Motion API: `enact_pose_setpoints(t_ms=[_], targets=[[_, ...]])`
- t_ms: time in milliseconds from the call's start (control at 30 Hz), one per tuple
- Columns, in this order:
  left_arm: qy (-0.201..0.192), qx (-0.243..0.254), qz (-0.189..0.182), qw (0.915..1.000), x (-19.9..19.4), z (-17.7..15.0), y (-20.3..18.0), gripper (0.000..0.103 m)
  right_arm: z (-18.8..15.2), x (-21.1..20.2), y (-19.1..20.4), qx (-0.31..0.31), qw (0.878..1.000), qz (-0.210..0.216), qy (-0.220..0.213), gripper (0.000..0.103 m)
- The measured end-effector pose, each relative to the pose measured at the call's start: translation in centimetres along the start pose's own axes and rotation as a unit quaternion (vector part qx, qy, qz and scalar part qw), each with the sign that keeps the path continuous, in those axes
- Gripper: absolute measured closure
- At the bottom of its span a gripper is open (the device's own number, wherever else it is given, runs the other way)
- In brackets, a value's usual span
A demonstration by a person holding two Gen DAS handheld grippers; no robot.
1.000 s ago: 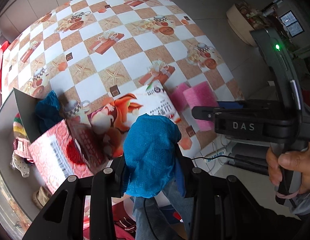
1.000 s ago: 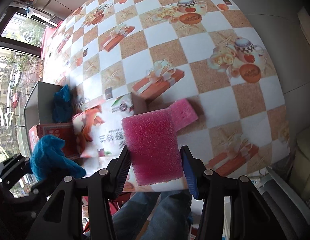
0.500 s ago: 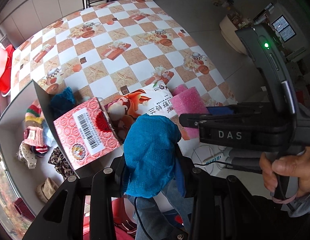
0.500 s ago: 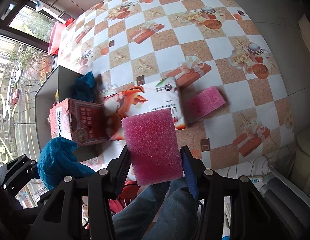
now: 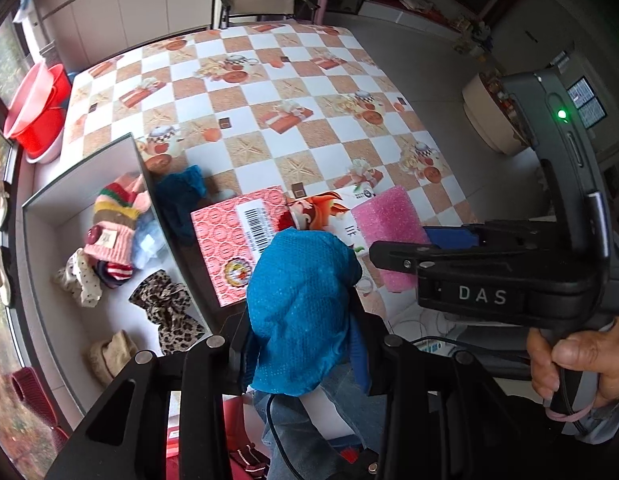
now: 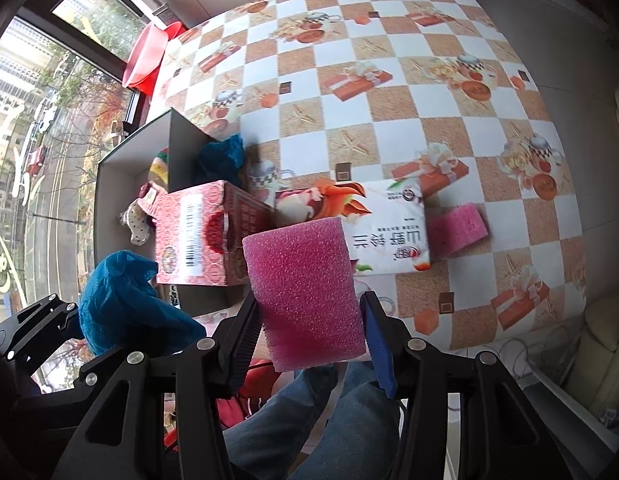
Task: Organize soft objects
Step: 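Carry the blue cloth and pink sponge in both tools over the white box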
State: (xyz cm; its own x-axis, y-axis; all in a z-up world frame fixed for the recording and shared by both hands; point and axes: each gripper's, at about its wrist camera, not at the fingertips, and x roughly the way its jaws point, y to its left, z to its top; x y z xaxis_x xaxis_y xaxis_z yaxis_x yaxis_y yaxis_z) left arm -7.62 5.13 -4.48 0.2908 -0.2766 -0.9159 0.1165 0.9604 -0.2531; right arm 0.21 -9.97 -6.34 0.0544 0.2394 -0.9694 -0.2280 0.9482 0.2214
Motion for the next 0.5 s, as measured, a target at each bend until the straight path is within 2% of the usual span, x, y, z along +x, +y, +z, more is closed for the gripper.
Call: enact_pose_setpoints(t_ms=[267, 500], targets=[[-0.025, -0.046, 0.011, 0.9986, -1.7, -0.8, 3.2, 0.062, 0.7, -0.5, 3.8, -0.047, 0.999, 0.0, -0.006, 0.052], [-0.038, -0.103, 0.023, 0.9937, -2.7, -2.2, 6.7, 0.062, 1.7, 0.2, 8.0, -0.101, 0.995, 0.002, 0.003, 0.052]])
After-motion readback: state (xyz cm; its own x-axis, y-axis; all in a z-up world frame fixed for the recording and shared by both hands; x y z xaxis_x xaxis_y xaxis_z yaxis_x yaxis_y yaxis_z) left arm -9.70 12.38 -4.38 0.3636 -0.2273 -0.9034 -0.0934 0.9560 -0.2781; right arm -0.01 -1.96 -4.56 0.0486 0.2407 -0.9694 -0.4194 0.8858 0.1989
